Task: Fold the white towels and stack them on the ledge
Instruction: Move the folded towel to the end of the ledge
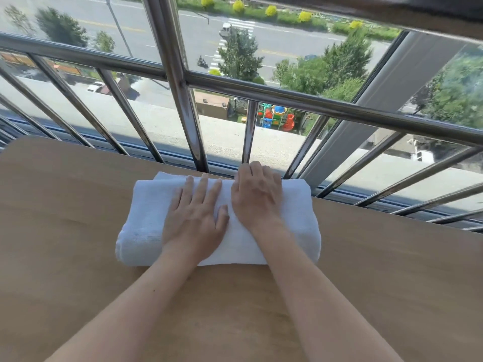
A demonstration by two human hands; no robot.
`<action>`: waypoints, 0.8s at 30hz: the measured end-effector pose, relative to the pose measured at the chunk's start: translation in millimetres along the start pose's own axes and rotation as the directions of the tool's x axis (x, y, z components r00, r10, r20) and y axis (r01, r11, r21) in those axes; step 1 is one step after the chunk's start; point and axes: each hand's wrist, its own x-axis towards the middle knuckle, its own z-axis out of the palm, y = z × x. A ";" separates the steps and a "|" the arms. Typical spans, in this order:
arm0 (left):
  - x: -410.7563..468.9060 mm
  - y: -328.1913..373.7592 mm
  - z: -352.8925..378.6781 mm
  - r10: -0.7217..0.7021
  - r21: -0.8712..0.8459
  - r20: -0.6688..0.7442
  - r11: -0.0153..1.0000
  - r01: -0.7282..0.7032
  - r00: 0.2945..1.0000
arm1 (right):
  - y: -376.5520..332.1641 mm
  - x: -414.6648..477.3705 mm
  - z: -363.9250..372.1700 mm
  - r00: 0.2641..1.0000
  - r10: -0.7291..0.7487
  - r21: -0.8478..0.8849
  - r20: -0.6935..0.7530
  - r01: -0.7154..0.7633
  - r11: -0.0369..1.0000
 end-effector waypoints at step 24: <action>9.2 -48.6 1.3 0.150 -0.011 0.146 0.989 -0.150 0.978 | 21.9 -68.6 -13.7 0.795 0.484 -0.224 0.367 -0.429 0.875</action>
